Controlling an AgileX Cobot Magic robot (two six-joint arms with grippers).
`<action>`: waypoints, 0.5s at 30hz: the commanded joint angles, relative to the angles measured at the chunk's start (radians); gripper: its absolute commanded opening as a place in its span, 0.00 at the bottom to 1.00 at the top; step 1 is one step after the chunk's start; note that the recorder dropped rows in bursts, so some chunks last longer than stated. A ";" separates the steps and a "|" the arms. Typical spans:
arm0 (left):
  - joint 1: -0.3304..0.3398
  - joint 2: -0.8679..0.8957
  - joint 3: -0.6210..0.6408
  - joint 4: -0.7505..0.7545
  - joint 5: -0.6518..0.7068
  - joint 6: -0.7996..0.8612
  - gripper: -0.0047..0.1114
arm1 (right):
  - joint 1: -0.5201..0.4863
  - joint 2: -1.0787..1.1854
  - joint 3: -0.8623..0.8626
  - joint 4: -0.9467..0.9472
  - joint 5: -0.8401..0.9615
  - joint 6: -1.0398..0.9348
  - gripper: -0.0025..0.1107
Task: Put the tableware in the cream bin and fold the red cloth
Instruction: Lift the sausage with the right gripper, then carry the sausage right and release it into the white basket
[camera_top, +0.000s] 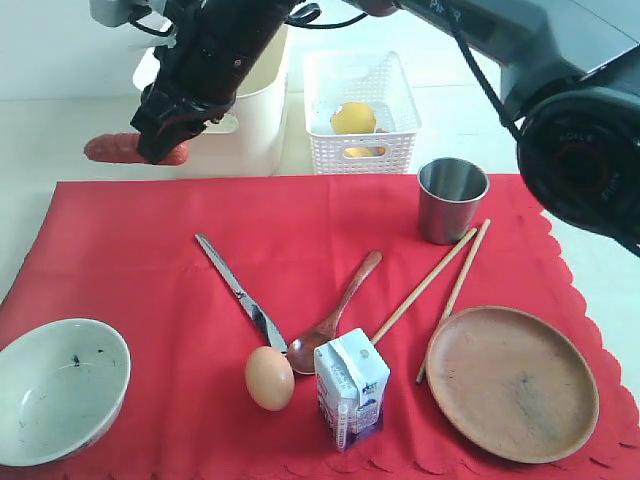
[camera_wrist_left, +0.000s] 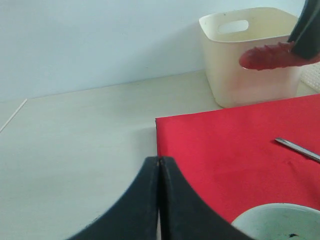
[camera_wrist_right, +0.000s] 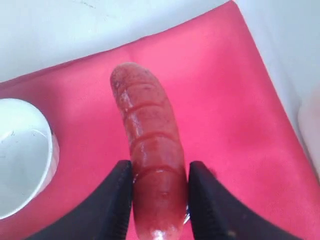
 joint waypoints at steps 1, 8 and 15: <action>0.002 -0.007 0.003 0.000 -0.006 -0.006 0.04 | -0.018 -0.055 0.099 0.009 0.003 0.017 0.02; 0.002 -0.007 0.003 0.000 -0.006 -0.006 0.04 | -0.081 -0.375 0.664 -0.073 -0.495 -0.010 0.02; 0.002 -0.007 0.003 0.000 -0.006 -0.006 0.04 | -0.309 -0.504 0.925 -0.063 -0.842 0.114 0.02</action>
